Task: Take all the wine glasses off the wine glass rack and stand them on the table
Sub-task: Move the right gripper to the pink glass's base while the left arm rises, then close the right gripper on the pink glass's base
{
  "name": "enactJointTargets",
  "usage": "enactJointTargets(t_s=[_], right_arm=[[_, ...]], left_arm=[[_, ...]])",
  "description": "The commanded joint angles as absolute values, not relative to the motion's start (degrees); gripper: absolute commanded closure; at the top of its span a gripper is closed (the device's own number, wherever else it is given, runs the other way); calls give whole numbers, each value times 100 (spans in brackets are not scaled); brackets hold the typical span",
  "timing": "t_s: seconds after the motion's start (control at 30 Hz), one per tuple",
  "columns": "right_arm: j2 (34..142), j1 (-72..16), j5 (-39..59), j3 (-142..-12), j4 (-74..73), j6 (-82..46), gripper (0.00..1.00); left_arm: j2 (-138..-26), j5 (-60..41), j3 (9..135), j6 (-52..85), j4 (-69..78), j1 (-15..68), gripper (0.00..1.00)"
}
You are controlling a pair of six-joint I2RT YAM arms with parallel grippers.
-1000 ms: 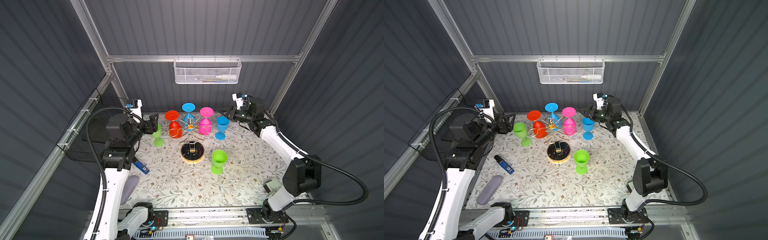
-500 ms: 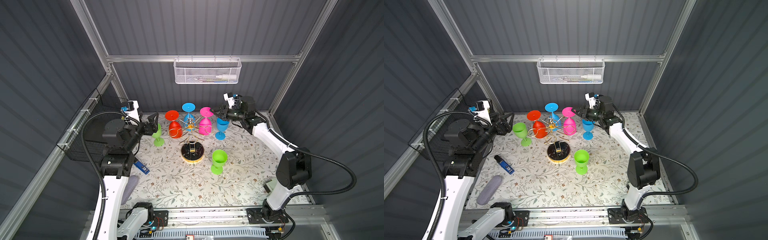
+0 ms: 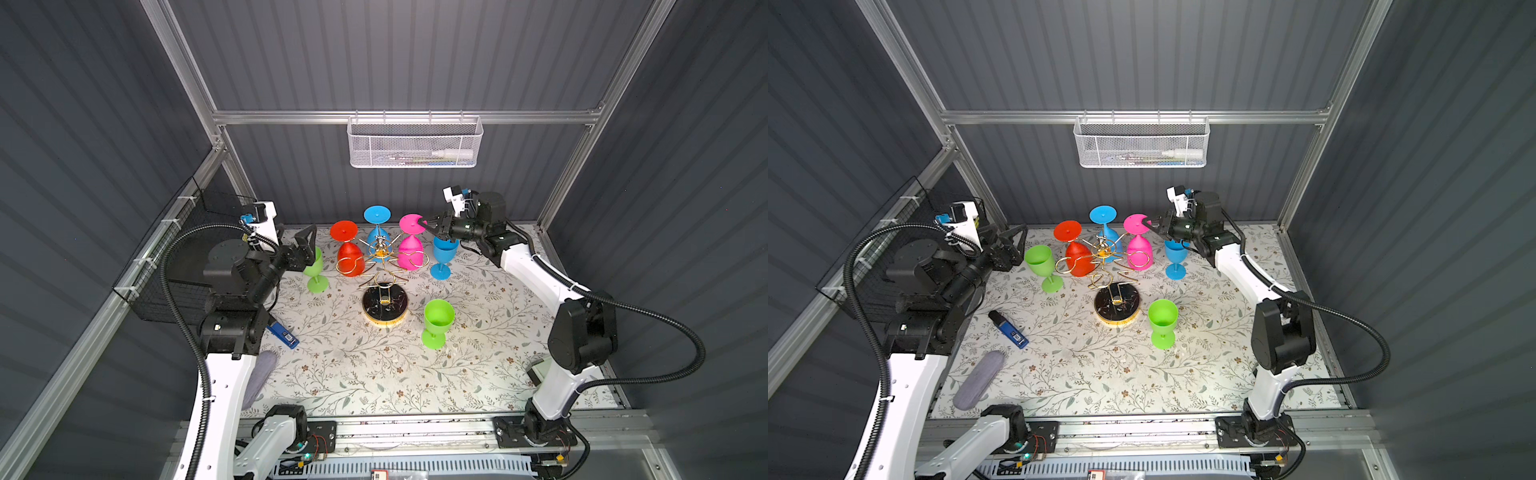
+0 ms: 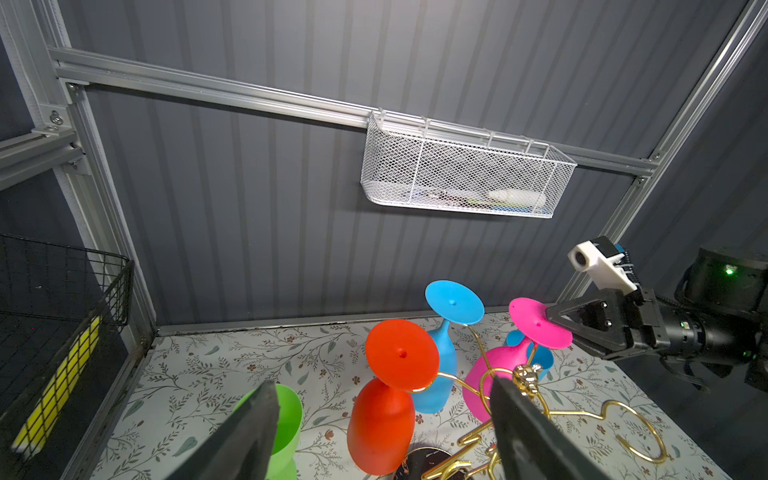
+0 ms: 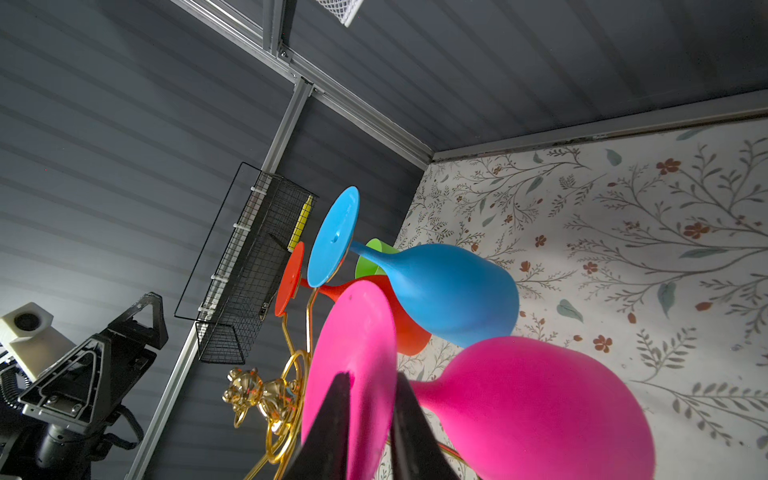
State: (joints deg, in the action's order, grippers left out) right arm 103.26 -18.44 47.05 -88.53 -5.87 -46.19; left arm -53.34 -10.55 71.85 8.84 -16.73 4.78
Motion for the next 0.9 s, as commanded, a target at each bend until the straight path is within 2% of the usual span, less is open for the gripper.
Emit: enactJointTargets(t_s=[0.0,0.23,0.6,0.87], right_arm=[[10298,-1863,4859,-8970,-776,-4723,82],[10252,-1863,4917,-8977,-885,-4877,92],[10172,-1863,5069,-8977,-1107,-5176,100],[10102,-1872,5167,-8955,-1281,-5343,100]], left_arm=[[-5273,-1025,7214,922,-1737,440,18],[-5244,-1052,7277,937,-1766,444,18],[-5151,-1063,7242,934,-1767,446,18],[-5124,-1060,7225,959,-1764,440,17]])
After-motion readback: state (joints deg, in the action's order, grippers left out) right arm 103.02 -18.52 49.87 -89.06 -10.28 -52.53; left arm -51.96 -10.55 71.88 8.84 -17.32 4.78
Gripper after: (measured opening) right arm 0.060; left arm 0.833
